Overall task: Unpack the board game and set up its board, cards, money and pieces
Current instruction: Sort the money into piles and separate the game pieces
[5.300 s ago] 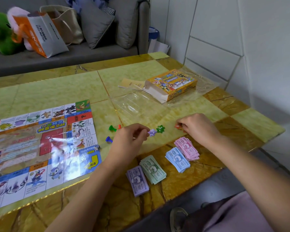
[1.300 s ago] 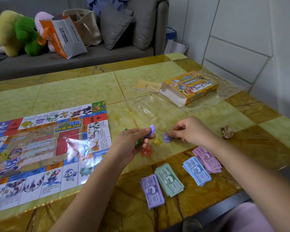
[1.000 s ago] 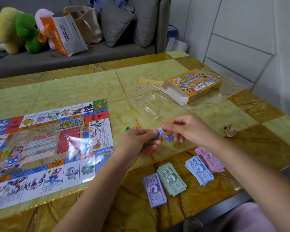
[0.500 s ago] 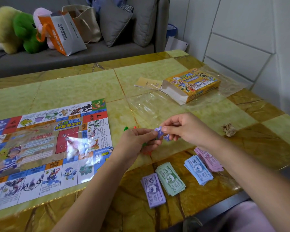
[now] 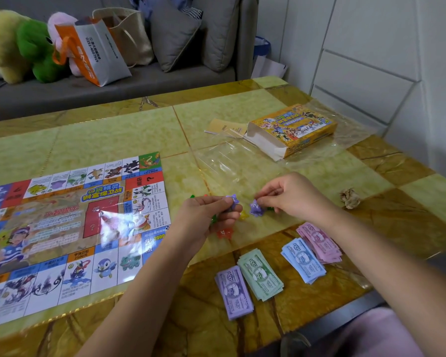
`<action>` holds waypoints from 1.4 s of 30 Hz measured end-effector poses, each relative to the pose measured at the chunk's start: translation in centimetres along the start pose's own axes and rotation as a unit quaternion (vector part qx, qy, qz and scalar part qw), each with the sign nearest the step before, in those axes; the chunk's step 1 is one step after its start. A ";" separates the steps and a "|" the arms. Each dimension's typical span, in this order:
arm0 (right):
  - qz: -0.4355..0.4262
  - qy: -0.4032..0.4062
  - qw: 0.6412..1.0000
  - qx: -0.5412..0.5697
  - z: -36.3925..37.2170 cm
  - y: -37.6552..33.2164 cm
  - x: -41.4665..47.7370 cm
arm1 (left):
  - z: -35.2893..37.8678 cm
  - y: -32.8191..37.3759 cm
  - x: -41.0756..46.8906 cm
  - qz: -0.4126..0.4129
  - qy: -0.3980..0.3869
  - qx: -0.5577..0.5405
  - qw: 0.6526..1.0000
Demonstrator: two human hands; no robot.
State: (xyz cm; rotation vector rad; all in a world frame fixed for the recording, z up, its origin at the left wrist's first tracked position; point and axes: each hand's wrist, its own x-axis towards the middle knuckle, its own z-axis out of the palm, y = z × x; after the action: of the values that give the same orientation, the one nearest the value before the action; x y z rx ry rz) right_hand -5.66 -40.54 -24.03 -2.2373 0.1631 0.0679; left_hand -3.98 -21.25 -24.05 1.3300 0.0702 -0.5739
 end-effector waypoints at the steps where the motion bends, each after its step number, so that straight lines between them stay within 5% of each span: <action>1: 0.001 0.003 1.000 -0.005 0.1 0.0 0.0 | 0.1 0.0 -0.1 -0.003 -0.006 0.000 1.000; 5: -0.020 0.046 0.999 0.012 0.0 -0.6 -0.4 | 0.4 -0.2 -0.2 -0.011 -0.029 -0.002 1.000; 10: -0.053 -0.032 0.992 0.108 0.7 -2.1 -1.3 | 0.5 -0.2 -0.5 -0.008 -0.076 0.001 0.997; 17: -0.062 -0.005 0.986 0.155 0.2 -2.0 -1.3 | 0.4 0.4 -0.9 0.003 -0.127 -0.021 0.992; 28: -0.028 -0.029 0.956 0.289 -0.8 -1.7 -1.4 | 0.2 0.4 -0.7 0.013 -0.079 -0.036 0.996; 42: -0.031 -0.037 0.973 0.225 1.0 -2.2 -1.7 | 0.2 -0.3 -0.2 0.030 -0.001 -0.002 1.000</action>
State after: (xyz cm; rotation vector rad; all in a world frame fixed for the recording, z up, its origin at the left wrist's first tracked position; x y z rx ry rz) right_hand -7.06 -38.24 -22.73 -1.7824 0.0590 0.0721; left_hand -4.39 -21.42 -24.20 1.3225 0.0299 -0.5228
